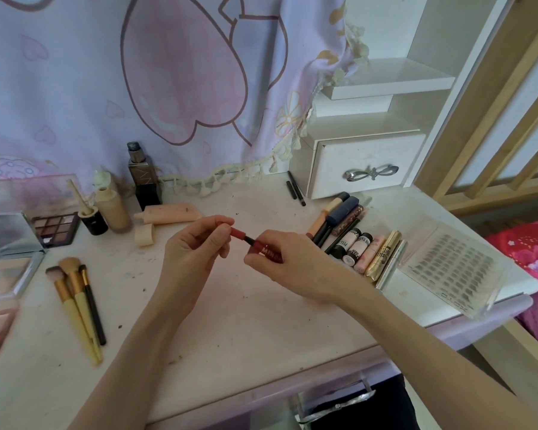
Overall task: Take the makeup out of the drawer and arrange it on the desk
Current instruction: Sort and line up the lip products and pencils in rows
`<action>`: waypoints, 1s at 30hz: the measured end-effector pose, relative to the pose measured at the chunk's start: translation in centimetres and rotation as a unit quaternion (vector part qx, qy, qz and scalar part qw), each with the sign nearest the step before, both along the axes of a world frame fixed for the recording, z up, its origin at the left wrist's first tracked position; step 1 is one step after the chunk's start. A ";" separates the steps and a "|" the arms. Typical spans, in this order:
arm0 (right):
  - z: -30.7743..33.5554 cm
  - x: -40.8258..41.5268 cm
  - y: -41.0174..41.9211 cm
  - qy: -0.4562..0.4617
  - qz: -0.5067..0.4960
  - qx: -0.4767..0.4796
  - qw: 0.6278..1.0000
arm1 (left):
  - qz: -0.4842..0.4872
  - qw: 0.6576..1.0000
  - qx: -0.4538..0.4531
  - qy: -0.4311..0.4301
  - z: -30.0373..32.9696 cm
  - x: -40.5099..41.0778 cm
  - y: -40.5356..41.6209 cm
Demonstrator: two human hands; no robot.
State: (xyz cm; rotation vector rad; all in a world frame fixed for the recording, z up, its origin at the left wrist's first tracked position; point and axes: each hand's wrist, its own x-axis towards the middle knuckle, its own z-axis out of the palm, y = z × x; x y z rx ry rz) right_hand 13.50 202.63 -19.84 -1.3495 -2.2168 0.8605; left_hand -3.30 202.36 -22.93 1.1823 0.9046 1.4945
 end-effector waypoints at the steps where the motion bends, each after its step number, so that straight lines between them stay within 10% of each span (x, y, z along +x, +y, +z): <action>1: 0.2 0.2 0.0 -0.007 0.001 -0.006 1.000 | 0.001 1.000 0.000 -0.002 0.0 0.1 0.0; 11: 0.9 3.9 4.2 0.090 -0.175 -0.023 0.980 | 0.155 0.971 -0.151 0.105 -1.0 1.2 3.4; 19: -1.2 0.6 12.4 -0.117 -0.235 0.081 0.962 | 0.263 0.846 -0.100 0.454 -1.6 5.2 10.1; 30: -2.7 0.3 14.0 -0.208 -0.200 0.148 0.946 | 0.220 0.840 -0.053 0.493 -2.8 5.1 11.4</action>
